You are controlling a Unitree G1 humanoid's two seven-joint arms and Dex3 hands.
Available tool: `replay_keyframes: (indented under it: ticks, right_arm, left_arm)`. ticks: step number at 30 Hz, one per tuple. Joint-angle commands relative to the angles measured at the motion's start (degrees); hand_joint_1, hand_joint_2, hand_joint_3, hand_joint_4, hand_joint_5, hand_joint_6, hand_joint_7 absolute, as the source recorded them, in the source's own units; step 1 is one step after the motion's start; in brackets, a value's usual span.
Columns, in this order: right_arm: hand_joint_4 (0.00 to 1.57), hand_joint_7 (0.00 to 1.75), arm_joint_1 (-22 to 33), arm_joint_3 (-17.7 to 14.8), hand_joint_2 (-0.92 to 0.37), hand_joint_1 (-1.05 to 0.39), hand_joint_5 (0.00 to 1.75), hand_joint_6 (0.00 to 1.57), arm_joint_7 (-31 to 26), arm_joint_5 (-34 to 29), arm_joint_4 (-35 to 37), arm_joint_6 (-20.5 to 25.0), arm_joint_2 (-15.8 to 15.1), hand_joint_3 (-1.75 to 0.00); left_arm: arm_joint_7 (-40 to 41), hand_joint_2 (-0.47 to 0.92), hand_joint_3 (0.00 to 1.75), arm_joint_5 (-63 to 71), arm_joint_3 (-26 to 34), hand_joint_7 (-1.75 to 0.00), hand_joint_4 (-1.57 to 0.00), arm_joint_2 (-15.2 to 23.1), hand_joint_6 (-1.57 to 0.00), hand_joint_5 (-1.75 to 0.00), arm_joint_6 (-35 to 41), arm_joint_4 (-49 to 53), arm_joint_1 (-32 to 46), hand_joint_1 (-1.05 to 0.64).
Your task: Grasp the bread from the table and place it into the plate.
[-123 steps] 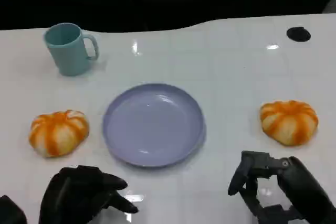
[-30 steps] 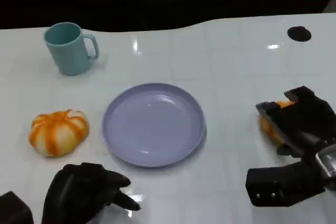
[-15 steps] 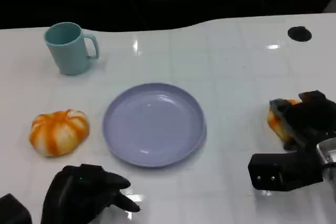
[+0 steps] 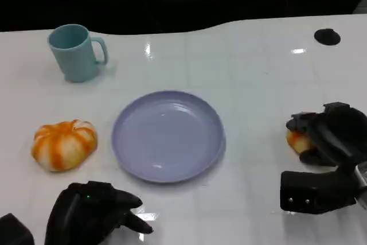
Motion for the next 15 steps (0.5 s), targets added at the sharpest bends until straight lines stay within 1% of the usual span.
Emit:
replay_keyframes:
  ticks: [1, 4, 7, 8, 9, 11, 12, 15]
  right_arm:
    - [0.86, 1.07, -0.8, 0.4, -0.89, -0.14, 1.75, 0.92, -4.2, 0.8, 1.2, -2.0, -0.2, -0.01]
    - [0.88, 1.05, -0.7, 0.3, -0.88, -0.12, 1.75, 0.96, -7.8, 1.0, 1.6, -4.2, 0.1, 0.0]
    - [0.9, 1.14, -0.7, 0.6, -0.88, -0.12, 1.75, 0.96, -9.9, 0.7, 1.3, -5.0, 0.1, 0.0]
    - [0.91, 1.01, -0.6, 0.7, -0.86, -0.13, 1.75, 1.0, -10.6, 0.6, 1.0, -5.4, 0.1, 0.0]
    - [0.92, 0.96, -0.4, 0.7, -0.86, -0.13, 1.75, 1.03, -10.8, 0.6, 0.4, -5.5, 0.0, 0.0]
    - [0.92, 1.18, 0.0, 0.6, -0.87, -0.13, 1.75, 0.95, -11.0, 0.8, -1.0, -5.9, -0.2, -0.01]
    - [0.92, 1.23, 0.3, 0.3, -0.87, -0.13, 1.75, 0.93, -11.1, 1.3, -1.9, -6.2, -0.1, -0.01]
    - [0.95, 1.22, 1.5, -0.3, -0.88, -0.08, 1.75, 0.96, -11.5, 2.3, -5.5, -7.6, 0.2, -0.02]
  left_arm:
    - [0.8, 0.76, 0.0, 0.3, 0.1, -0.14, -1.57, 0.5, -1.57, -0.37, 0.2, -0.5, 0.2, -1.05]
    - [0.8, 0.76, 0.0, 0.2, 0.1, -0.14, -1.57, 0.5, -1.57, -0.37, 0.3, -0.6, 0.2, -1.05]
    - [0.6, 0.76, 0.0, 0.2, 0.1, -0.14, -1.57, 0.6, -1.57, -0.38, 0.3, -0.6, 0.2, -1.05]
    - [0.5, 0.76, 0.0, 0.2, 0.0, -0.14, -1.57, 0.6, -1.57, -0.37, 0.2, -0.6, 0.2, -1.05]
    - [0.5, 0.76, 0.0, 0.2, 0.0, -0.14, -1.57, 0.6, -1.57, -0.37, 0.3, -0.7, 0.3, -1.05]
    - [0.6, 0.76, 0.0, 0.0, -0.1, -0.14, -1.57, 0.6, -1.57, -0.37, 1.0, -1.4, 0.7, -1.05]
    - [0.5, 0.76, 0.0, -0.1, -0.1, -0.14, -1.57, 0.7, -1.57, -0.37, 1.1, -1.7, 0.8, -1.05]
    - [0.4, 0.75, 0.0, -0.2, 0.0, -0.14, -1.57, 0.7, -1.57, -0.37, 1.3, -2.0, 1.0, -1.05]
